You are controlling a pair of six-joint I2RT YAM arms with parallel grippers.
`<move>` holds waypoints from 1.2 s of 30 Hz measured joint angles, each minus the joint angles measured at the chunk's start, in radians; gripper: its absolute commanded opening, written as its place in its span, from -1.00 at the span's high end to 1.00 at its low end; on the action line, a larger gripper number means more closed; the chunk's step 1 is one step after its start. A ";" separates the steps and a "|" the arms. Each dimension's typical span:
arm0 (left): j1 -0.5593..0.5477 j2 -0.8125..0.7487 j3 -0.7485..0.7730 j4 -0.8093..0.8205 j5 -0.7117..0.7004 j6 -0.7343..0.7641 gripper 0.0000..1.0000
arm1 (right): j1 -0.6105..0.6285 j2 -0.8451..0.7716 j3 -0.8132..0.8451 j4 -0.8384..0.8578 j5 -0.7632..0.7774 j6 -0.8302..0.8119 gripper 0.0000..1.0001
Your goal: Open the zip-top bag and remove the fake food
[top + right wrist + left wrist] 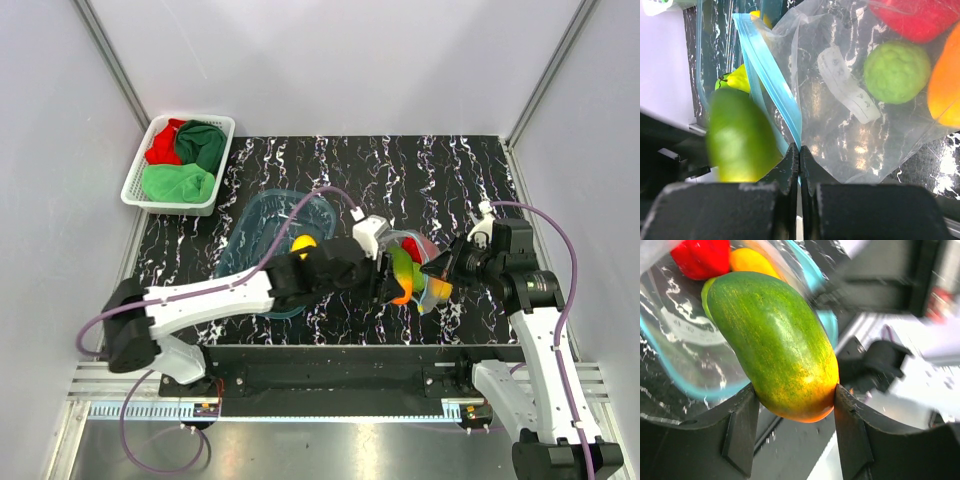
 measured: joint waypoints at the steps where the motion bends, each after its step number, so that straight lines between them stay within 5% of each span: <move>1: 0.000 -0.035 -0.018 -0.005 0.008 0.007 1.00 | 0.000 0.000 0.000 0.000 0.000 0.000 1.00; 9: 0.042 -0.312 -0.136 -0.108 -0.006 0.074 1.00 | 0.000 0.000 0.000 0.000 0.000 0.000 1.00; 19: 0.359 -0.560 -0.290 -0.410 -0.356 -0.028 1.00 | 0.000 0.000 0.000 0.001 0.000 0.000 1.00; 31: 0.731 -0.498 -0.357 -0.472 -0.363 -0.080 0.96 | 0.000 0.000 0.000 0.002 0.000 0.000 1.00; 36: 0.754 -0.385 -0.383 -0.422 -0.275 -0.095 0.81 | 0.000 0.000 0.000 0.002 0.000 0.000 1.00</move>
